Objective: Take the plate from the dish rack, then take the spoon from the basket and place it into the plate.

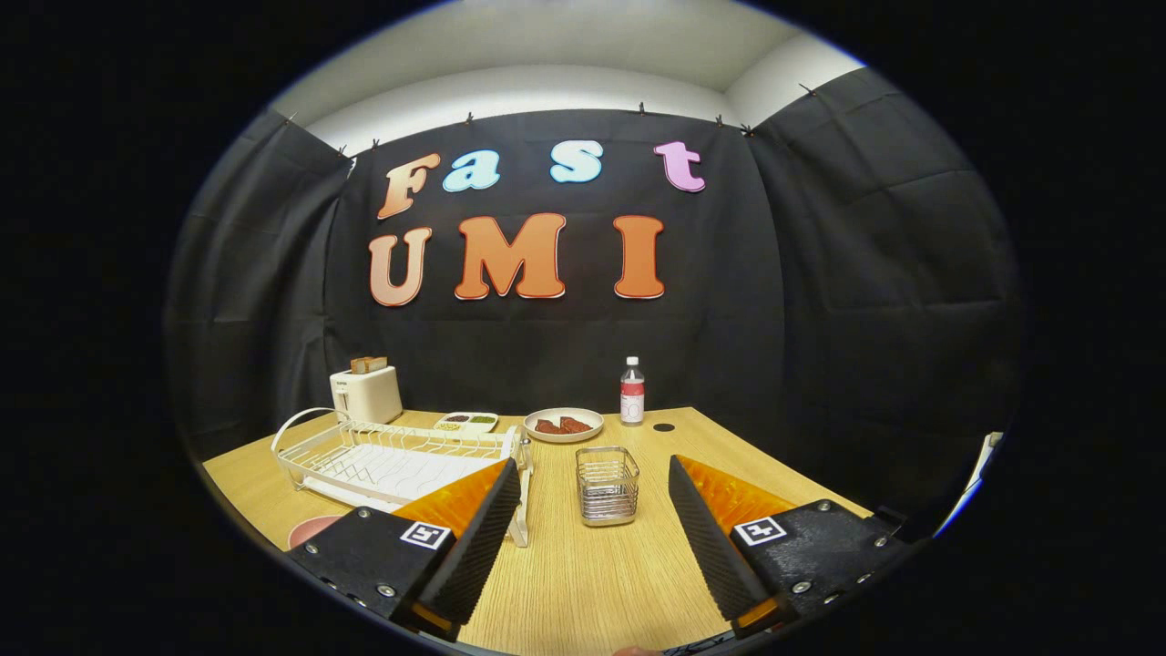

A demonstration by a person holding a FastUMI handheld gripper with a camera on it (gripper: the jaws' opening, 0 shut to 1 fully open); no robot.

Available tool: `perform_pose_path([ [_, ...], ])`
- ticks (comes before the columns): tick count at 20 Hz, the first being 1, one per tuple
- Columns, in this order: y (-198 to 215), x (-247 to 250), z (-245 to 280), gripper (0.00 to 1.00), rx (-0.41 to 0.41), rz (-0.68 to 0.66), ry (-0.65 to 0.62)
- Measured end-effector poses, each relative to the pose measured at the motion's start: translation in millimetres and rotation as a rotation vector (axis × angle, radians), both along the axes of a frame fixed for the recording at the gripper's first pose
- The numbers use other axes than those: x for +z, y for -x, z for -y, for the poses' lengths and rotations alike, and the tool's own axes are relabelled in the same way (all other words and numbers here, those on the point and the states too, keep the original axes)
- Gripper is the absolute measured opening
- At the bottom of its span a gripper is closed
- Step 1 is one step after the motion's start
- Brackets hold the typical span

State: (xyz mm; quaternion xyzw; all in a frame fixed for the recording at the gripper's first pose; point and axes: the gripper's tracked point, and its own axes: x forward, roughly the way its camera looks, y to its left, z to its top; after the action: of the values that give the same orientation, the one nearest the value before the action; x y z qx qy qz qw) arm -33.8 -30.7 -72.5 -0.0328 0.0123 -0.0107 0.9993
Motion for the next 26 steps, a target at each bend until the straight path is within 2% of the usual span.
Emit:
perform_pose_path([
  [16, 1.5, -10.8, 17.0, 0.97, -0.031, -0.011, 0.037],
  [26, 1.6, -18.5, 34.9, 0.97, -0.061, -0.009, -0.019],
])
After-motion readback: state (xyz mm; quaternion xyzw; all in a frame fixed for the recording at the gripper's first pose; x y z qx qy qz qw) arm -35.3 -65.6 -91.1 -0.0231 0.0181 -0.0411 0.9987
